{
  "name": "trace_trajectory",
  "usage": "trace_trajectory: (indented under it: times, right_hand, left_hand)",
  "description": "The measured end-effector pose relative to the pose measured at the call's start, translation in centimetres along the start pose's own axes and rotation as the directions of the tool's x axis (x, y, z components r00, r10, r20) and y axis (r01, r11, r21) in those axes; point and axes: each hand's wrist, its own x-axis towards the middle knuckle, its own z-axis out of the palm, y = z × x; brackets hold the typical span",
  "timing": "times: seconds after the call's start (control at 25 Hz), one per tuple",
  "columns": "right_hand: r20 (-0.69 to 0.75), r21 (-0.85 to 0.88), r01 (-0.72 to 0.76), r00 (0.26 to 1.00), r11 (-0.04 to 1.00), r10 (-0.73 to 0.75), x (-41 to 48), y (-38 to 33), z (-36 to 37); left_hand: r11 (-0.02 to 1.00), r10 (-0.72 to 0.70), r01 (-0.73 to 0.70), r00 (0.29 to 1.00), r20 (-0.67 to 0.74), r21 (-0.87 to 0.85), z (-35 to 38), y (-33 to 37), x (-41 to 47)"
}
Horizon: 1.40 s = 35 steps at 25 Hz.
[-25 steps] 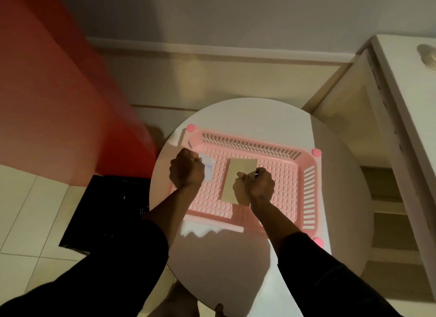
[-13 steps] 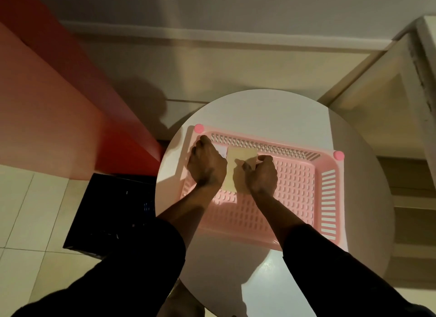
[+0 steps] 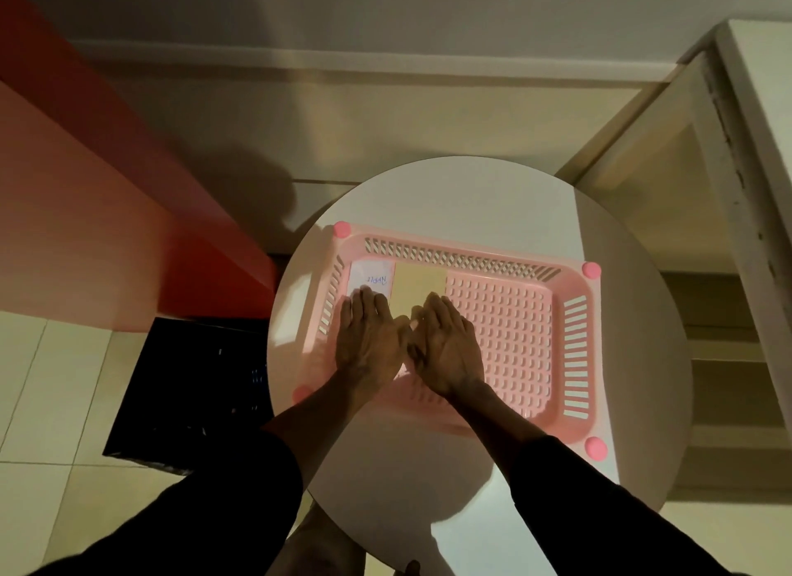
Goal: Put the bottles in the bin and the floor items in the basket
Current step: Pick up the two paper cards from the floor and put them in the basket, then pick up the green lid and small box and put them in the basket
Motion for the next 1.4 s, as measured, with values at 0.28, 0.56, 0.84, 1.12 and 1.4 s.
trace_trajectory:
  times: [0.28, 0.56, 0.84, 1.12, 1.4]
  right_hand:
    - [0.02, -0.015, -0.027, 0.999, 1.0, 0.028, -1.1, -0.2, -2.0]
    - [-0.041, 0.008, 0.059, 0.997, 0.998, -0.058, -4.9, -2.2, -4.4]
    - [-0.148, 0.01, 0.254, 0.957, 0.967, -0.25, -8.9, -5.5, -4.6]
    - [-0.054, -0.085, 0.425, 0.901, 0.901, -0.43, -15.9, -11.0, -2.2]
    - [0.103, -0.142, 0.611, 0.792, 0.779, -0.602, -26.4, -19.6, 3.6]
  left_hand:
    - [0.998, 0.053, -0.053, 0.998, -0.041, 0.019, -1.3, -0.1, -1.8]
    - [1.0, 0.027, -0.025, 0.984, -0.174, 0.014, -3.3, -0.1, -7.8]
    - [0.989, -0.129, 0.103, 0.951, -0.279, -0.109, -3.7, -2.9, -16.5]
    - [0.96, -0.242, 0.173, 0.909, -0.34, -0.22, -0.7, -10.2, -28.4]
    - [0.91, -0.398, 0.362, 0.9, -0.178, -0.203, 5.3, -19.2, -45.1]
